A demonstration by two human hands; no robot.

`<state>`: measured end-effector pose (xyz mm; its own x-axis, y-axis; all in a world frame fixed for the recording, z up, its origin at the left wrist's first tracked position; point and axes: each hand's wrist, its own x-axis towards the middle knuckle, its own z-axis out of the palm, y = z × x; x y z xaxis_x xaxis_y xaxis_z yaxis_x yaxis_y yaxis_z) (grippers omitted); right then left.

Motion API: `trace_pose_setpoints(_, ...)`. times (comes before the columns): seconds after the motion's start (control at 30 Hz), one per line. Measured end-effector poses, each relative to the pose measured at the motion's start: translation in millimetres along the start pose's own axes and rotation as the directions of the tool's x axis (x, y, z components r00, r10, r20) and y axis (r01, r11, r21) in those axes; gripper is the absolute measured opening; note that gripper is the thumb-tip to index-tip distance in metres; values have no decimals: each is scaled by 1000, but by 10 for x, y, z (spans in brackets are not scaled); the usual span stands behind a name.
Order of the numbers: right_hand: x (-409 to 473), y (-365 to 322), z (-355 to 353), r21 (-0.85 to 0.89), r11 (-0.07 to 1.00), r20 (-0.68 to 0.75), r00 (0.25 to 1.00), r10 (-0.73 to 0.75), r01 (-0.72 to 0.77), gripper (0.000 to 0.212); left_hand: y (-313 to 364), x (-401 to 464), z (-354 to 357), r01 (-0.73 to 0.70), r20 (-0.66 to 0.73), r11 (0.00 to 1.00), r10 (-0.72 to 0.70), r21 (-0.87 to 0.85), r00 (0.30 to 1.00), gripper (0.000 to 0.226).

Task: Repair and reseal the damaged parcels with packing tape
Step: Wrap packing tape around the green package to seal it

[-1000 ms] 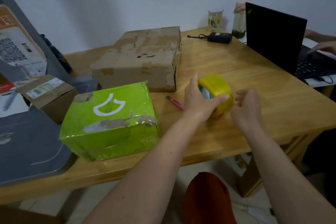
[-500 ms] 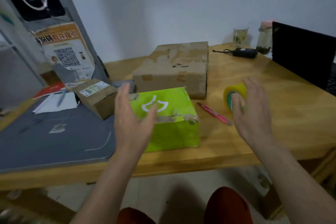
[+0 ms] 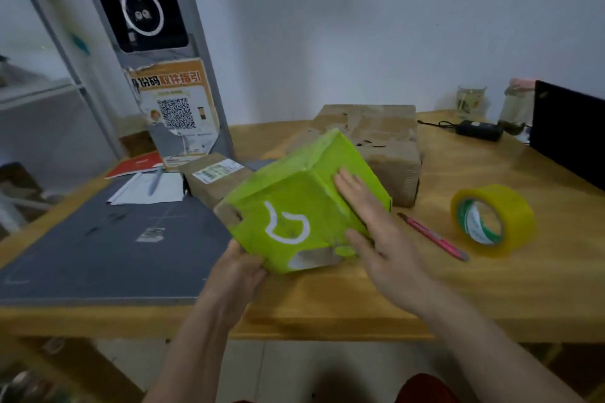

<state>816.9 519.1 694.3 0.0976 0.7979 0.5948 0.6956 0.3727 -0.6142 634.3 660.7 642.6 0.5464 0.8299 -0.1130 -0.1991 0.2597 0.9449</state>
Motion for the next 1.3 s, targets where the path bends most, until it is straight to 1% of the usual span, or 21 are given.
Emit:
trace_pose_setpoints(0.07,56,-59,131,-208,969,-2,990,-139,135,68,-71,-3,26,93,-29,991,-96,-100,995,66)
trace_pose_setpoints(0.13,83,-68,185,-285,937,-12,976,-216,204,71,-61,-19,19,156,-17,961,-164,-230,986,56)
trace_pose_setpoints(0.2,99,-66,176,-259,940,-36,971,-238,221,63,-22,-33,-36,154,42,924,-148,-350,988,52)
trace_pose_setpoints(0.27,73,-100,172,-211,950,-54,967,-247,231,56,12,-75,-54,151,93,877,-123,-457,988,61)
trace_pose_setpoints(0.37,47,-38,125,-50,991,-145,981,-131,125,54,93,-117,-2,94,18,856,-98,-509,995,77)
trace_pose_setpoints(0.4,65,-22,87,108,994,-196,981,8,13,47,126,-124,21,40,-16,872,-55,-488,998,81)
trace_pose_setpoints(0.43,106,-4,24,324,939,-240,949,202,-118,35,164,-129,34,-23,-51,891,0,-453,999,80)
trace_pose_setpoints(0.47,158,27,-56,520,820,-230,885,405,-241,23,217,-145,73,-95,-85,912,66,-400,994,73)
trace_pose_setpoints(0.5,212,86,-133,665,661,-161,797,582,-349,23,279,-142,92,-181,-134,926,144,-330,980,63)
trace_pose_setpoints(0.53,225,148,-186,731,553,-83,751,655,-401,35,366,-154,133,-245,-169,933,205,-262,964,56)
trace_pose_setpoints(0.6,201,218,-226,746,491,-6,732,681,-450,46,455,-155,175,-334,-234,934,299,-128,925,48)
trace_pose_setpoints(0.7,144,339,-85,823,367,66,715,696,-433,25,471,-178,220,-480,-331,875,470,56,818,17)
trace_pose_setpoints(0.77,94,443,24,882,262,112,714,691,-392,30,443,-229,237,-578,-323,803,591,146,739,57)
trace_pose_setpoints(0.87,78,516,156,905,175,148,675,723,-387,28,414,-272,238,-591,-215,758,649,276,730,107)
trace_pose_setpoints(0.93,103,534,223,903,170,148,658,738,-393,28,419,-267,168,-516,-189,785,595,342,781,115)
trace_pose_setpoints(1.0,157,529,281,899,190,140,669,730,-396,30,454,-295,65,-452,-185,806,546,382,817,102)
trace_pose_setpoints(1.07,239,536,368,881,248,112,687,718,-403,34,476,-297,-70,-405,-182,834,494,375,850,61)
trace_pose_setpoints(1.1,285,512,432,867,287,97,702,705,-408,36,481,-302,-174,-369,-220,866,454,339,863,33)
trace_pose_setpoints(1.13,341,493,510,848,331,80,716,693,-415,38,481,-318,-265,-315,-260,907,387,278,885,18)
trace_pose_setpoints(1.23,526,423,751,784,449,9,731,682,-428,37,439,-382,-511,-202,-248,977,214,71,945,53)
trace_pose_setpoints(1.3,660,414,901,750,476,18,734,679,-459,36,437,-443,-613,-166,-241,986,154,-29,958,48)
